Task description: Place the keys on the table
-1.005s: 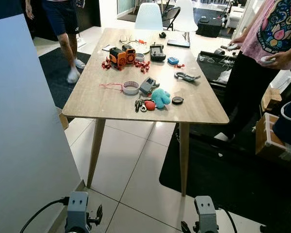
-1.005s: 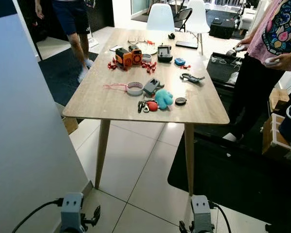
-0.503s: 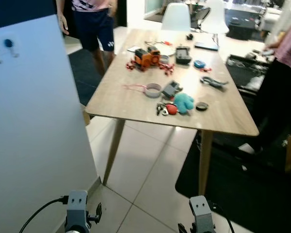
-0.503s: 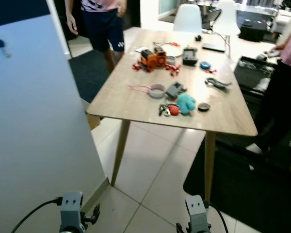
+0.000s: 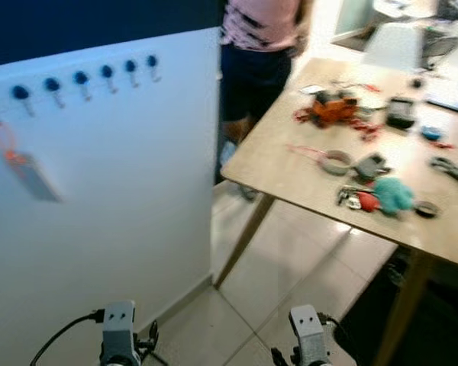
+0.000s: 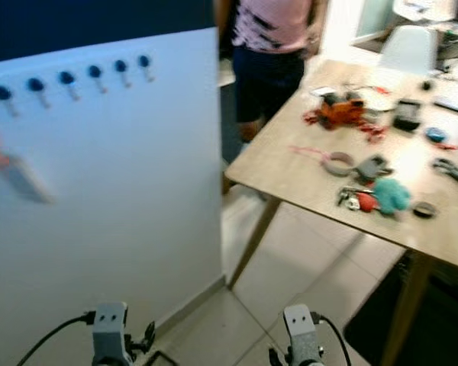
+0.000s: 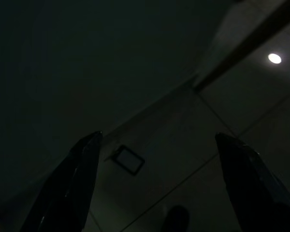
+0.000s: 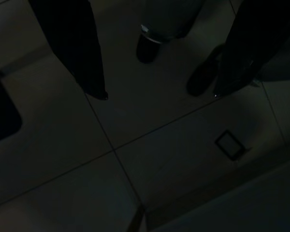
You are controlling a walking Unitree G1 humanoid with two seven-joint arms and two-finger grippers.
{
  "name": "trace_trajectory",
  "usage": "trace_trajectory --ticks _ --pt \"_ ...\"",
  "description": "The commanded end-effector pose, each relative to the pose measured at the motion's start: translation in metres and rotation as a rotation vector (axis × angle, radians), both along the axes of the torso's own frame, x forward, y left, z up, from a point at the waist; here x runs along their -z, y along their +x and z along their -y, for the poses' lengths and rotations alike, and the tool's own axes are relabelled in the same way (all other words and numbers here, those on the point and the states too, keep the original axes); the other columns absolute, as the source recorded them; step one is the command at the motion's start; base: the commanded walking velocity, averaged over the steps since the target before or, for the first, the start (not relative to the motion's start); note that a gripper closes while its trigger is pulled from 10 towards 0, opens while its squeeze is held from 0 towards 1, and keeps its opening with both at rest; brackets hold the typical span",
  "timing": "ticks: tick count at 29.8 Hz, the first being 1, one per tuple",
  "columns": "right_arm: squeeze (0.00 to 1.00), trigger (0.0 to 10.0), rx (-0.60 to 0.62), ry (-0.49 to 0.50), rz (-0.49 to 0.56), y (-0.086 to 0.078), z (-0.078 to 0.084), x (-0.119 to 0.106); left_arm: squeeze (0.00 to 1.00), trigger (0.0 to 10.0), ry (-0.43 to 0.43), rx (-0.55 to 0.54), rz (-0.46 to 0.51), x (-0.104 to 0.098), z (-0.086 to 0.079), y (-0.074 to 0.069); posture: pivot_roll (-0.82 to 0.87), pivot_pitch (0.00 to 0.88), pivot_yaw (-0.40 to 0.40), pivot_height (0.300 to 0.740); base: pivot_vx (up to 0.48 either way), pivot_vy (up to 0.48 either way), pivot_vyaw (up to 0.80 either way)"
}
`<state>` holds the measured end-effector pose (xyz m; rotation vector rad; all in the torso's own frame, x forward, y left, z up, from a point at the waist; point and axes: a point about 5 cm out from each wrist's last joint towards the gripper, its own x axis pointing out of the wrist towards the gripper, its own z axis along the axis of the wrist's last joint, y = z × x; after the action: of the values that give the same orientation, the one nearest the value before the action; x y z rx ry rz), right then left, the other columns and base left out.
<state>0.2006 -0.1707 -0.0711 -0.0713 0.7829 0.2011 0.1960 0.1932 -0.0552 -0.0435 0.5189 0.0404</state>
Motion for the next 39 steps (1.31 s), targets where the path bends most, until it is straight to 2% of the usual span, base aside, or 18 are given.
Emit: trace_trajectory --ticks 1,35,39 --pt "0.0 10.0 -0.012 -0.003 -0.014 -0.0028 -0.0014 0.0018 0.0 10.0 0.003 -0.008 -0.019 0.0024 -0.0012 -0.003 0.06 0.056 -0.043 0.74 0.0 0.0 0.8" --pt "0.0 10.0 -0.024 0.004 -0.007 -0.0011 -0.0055 0.0011 0.0 10.0 0.023 -0.013 -0.045 0.0052 -0.0042 -0.0063 0.06 0.061 -0.038 0.74 0.0 0.0 0.8" --pt "0.0 10.0 -0.019 0.006 -0.004 -0.0006 -0.0054 0.0007 0.0 10.0 0.024 -0.013 -0.046 0.0051 -0.0044 -0.0058 0.06 0.059 -0.038 0.74 0.0 0.0 0.35"
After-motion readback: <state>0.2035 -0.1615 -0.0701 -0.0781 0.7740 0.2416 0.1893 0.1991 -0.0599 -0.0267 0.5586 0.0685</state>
